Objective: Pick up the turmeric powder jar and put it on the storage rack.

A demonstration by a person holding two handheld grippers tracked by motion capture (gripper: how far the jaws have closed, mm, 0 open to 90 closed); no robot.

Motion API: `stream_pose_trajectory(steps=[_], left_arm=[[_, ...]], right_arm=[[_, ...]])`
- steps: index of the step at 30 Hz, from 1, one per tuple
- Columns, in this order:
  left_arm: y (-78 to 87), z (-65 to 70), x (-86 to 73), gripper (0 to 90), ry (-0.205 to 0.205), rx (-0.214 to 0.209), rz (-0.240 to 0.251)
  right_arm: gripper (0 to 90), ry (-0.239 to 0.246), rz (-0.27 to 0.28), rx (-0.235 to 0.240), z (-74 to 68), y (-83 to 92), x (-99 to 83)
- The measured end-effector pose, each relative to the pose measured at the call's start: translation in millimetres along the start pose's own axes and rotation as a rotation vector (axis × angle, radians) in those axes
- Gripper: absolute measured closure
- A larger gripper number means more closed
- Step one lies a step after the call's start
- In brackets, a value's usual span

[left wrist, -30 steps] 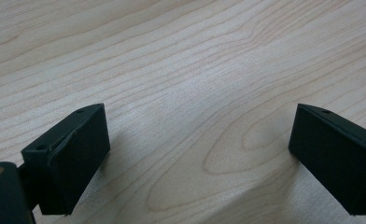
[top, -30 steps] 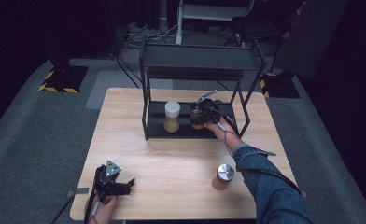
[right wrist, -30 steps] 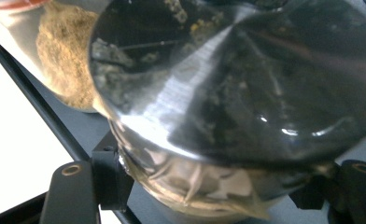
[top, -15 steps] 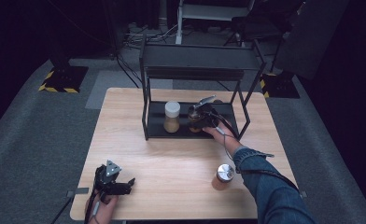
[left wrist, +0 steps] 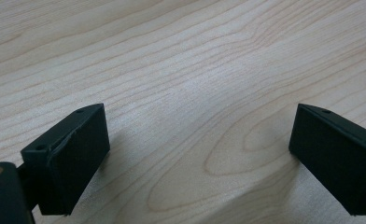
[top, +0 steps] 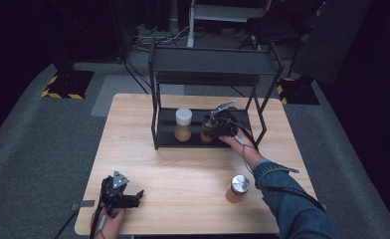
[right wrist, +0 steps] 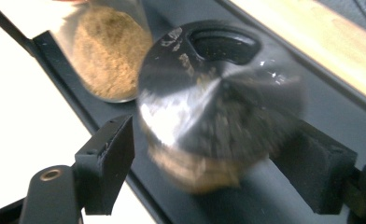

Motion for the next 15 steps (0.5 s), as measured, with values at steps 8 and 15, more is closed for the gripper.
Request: stream_pose_trajectory(steps=[8, 15], left_arm=[[0.1, 0.4, -0.5, 5.0, 0.002, 0.000, 0.003], [0.1, 0.4, -0.4, 5.0, 0.002, 0.001, 0.002]], right_arm=[[20.7, -0.028, 0.080, -0.017, -13.8, 58.8, -21.6], [20.5, -0.015, 0.138, -0.004, -33.3, 112.3, -44.2]])
Point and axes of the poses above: each handheld gripper's, and its own axes: y roughly backward along the jaws, x roughly out of its top, z roughly to its right, the point moved 9 cm from there along -y, roughly forward along the jaws, and after that the axes turned 7 degrees about -y, right-handed, at the moved point
